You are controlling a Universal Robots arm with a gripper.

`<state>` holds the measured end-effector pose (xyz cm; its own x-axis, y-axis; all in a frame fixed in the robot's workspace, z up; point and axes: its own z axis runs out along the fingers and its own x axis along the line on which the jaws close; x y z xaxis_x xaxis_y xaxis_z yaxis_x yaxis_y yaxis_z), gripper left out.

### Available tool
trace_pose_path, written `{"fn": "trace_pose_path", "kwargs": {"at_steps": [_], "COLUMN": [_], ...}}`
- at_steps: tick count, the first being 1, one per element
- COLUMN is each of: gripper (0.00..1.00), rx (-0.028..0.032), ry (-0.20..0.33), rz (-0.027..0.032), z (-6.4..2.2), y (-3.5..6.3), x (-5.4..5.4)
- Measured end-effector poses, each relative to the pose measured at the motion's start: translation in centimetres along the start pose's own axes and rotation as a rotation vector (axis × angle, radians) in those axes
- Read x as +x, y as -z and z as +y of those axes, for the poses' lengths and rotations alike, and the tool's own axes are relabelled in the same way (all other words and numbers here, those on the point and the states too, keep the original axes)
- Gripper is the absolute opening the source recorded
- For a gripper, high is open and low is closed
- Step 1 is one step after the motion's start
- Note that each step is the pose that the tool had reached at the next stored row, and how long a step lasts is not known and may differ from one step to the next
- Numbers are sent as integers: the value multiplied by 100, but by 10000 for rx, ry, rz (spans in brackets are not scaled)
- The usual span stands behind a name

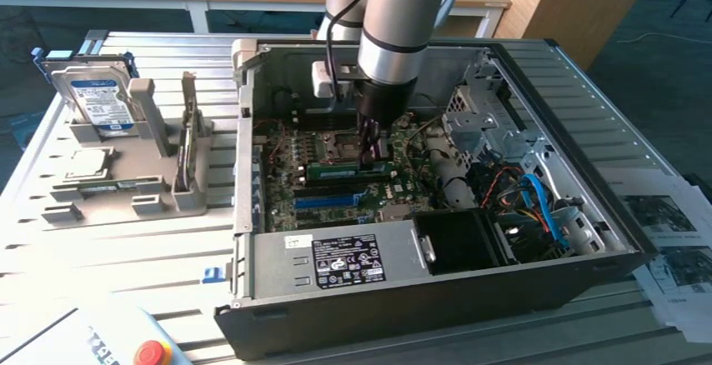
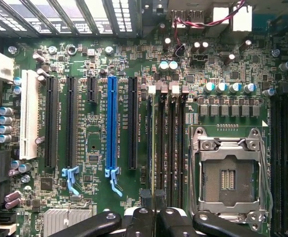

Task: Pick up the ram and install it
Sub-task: 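Insert the ram into the slot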

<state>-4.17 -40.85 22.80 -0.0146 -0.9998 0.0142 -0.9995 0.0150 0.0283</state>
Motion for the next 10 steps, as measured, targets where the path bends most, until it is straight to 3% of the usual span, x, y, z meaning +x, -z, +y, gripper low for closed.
{"fn": "trace_pose_path", "kwargs": {"at_steps": [10], "gripper": [12], "rx": [13], "ry": [-1], "rz": [1], "z": [0], "y": [-28], "x": [0]}}
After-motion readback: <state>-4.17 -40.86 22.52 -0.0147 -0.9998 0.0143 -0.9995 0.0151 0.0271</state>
